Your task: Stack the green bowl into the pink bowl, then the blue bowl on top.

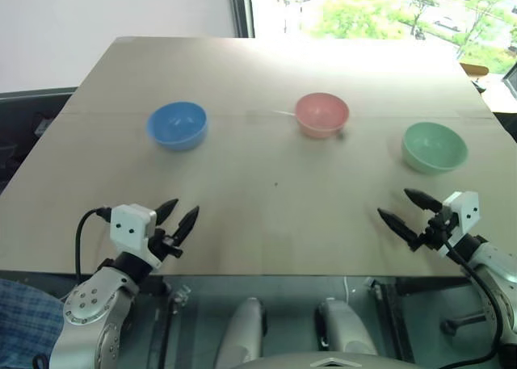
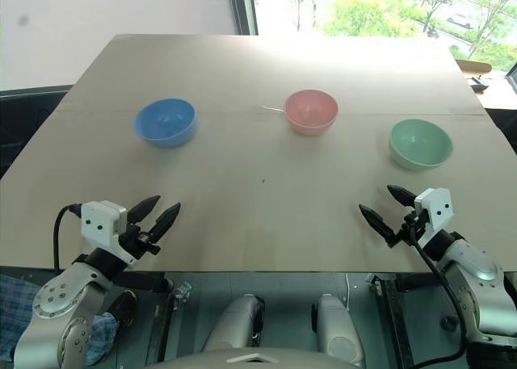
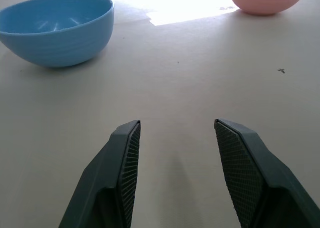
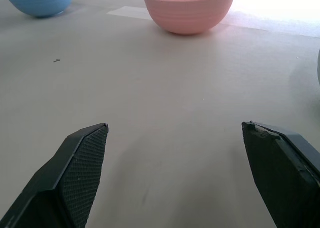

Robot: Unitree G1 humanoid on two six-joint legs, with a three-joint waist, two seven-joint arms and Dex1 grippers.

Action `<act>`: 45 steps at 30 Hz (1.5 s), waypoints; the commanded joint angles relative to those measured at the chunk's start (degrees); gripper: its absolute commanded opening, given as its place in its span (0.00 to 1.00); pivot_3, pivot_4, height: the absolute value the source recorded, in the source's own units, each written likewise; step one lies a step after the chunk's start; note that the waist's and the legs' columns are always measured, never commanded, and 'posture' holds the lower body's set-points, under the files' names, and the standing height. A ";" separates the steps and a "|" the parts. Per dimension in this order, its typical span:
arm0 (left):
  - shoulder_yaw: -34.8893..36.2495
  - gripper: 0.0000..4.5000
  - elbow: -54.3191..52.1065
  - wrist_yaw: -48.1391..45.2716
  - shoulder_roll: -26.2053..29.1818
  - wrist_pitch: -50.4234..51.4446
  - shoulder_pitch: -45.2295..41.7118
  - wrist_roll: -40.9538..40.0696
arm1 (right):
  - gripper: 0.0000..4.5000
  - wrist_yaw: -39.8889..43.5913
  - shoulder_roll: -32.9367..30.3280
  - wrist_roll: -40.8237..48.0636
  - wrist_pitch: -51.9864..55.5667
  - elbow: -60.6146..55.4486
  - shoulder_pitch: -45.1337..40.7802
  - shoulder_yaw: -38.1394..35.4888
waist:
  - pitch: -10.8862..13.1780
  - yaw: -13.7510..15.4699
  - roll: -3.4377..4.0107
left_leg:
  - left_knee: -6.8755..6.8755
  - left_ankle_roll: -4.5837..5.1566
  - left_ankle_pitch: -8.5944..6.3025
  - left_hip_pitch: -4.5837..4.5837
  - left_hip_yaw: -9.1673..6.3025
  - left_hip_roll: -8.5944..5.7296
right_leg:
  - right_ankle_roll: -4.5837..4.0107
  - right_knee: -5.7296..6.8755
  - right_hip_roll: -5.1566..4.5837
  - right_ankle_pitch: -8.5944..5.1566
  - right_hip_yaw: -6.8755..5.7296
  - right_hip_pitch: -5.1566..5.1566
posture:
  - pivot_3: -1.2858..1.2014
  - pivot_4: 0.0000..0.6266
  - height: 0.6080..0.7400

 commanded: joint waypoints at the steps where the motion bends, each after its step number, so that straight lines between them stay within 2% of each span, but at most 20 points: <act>1: 0.10 0.56 -2.04 0.23 -0.03 -1.31 -0.29 -0.25 | 1.00 0.52 -0.39 0.92 -1.28 -2.04 0.36 -0.75 | 0.00 0.00 0.00 | 0.00 0.00 0.00 0.00 0.00 0.00 | 0.00 0.00 0.00 0.00 0.00 0.00 | 0.52 0.24 1.00; 6: -0.53 0.56 -2.19 0.51 -0.35 -0.99 -0.23 -0.09 | 1.00 -1.25 -0.30 2.43 1.32 -3.52 0.03 -1.51 | 0.00 0.01 0.00 | 0.00 0.00 0.00 0.00 0.00 0.00 | 0.00 0.00 0.00 0.00 0.00 0.01 | 0.52 0.24 1.00; 27: -1.64 0.56 -1.52 0.45 0.17 -1.83 0.03 1.17 | 1.00 -1.25 -0.88 1.74 0.83 -3.63 0.35 -0.47 | 0.00 0.02 0.00 | 0.03 0.00 0.00 0.02 -0.01 0.00 | 0.00 0.02 0.01 0.00 -0.01 0.04 | 0.52 0.24 1.00; 31: -1.86 0.56 -1.38 -0.22 0.34 -2.34 -0.24 1.15 | 1.00 -2.36 -3.42 0.36 4.89 -5.44 -1.03 1.03 | 0.00 -0.03 0.00 | 0.04 0.00 0.00 0.02 0.00 0.00 | 0.00 0.02 0.01 0.00 0.00 0.04 | 0.52 0.24 1.00; 33: -1.28 0.56 -0.79 -0.92 0.86 -2.26 -1.37 0.45 | 1.00 -1.14 -7.57 -0.69 8.61 -7.03 -4.69 3.35 | -0.01 -0.06 0.00 | 0.05 0.00 0.00 0.03 0.01 -0.01 | 0.00 0.03 0.01 0.01 0.00 0.04 | 0.52 0.24 1.00; 37: -1.01 0.56 -0.04 -2.24 1.33 -1.86 -3.13 -1.15 | 1.00 -1.36 -11.92 -1.49 14.74 -6.22 -12.43 6.34 | -0.01 -0.24 0.00 | 0.11 0.00 0.01 0.09 0.02 0.02 | 0.01 0.07 0.06 0.01 0.02 0.06 | 0.52 0.24 1.00; 45: 1.13 0.56 -2.20 -4.58 1.13 0.09 -4.86 -10.52 | 1.00 -2.16 -13.22 -9.76 20.32 3.09 -33.92 16.49 | -0.01 -0.34 -0.01 | 0.10 0.00 0.00 0.00 -0.02 0.01 | 0.00 0.03 0.05 0.02 -0.02 0.04 | 0.52 0.24 1.00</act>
